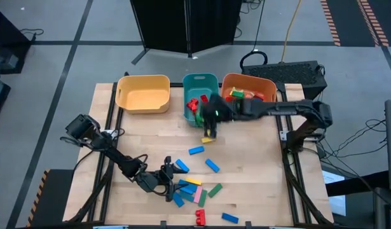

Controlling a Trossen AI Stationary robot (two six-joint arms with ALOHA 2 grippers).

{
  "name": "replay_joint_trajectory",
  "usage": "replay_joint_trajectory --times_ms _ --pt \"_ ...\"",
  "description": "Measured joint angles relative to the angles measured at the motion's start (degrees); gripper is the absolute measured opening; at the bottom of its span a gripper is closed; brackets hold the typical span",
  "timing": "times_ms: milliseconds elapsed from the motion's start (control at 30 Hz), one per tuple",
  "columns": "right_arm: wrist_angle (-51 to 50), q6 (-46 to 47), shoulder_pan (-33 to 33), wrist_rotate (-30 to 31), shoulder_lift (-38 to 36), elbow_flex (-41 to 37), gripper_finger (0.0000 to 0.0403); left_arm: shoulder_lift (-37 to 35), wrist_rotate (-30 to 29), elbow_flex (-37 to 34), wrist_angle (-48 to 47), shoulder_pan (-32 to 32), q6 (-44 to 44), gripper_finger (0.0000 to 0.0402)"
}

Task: Sort blocks by size
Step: Put the green 2 stud game piece into the blue bin

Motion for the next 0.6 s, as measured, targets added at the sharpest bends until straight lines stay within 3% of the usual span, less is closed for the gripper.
replay_joint_trajectory --times_ms 267,600 --pt "5.23 -1.97 -14.50 -8.50 4.98 0.03 0.0161 0.00 -0.04 0.00 -0.51 0.04 0.00 0.0241" --pt "11.19 -3.26 -23.56 -14.38 13.52 0.03 0.0162 0.00 -1.51 0.00 -2.31 0.70 0.04 0.0241"
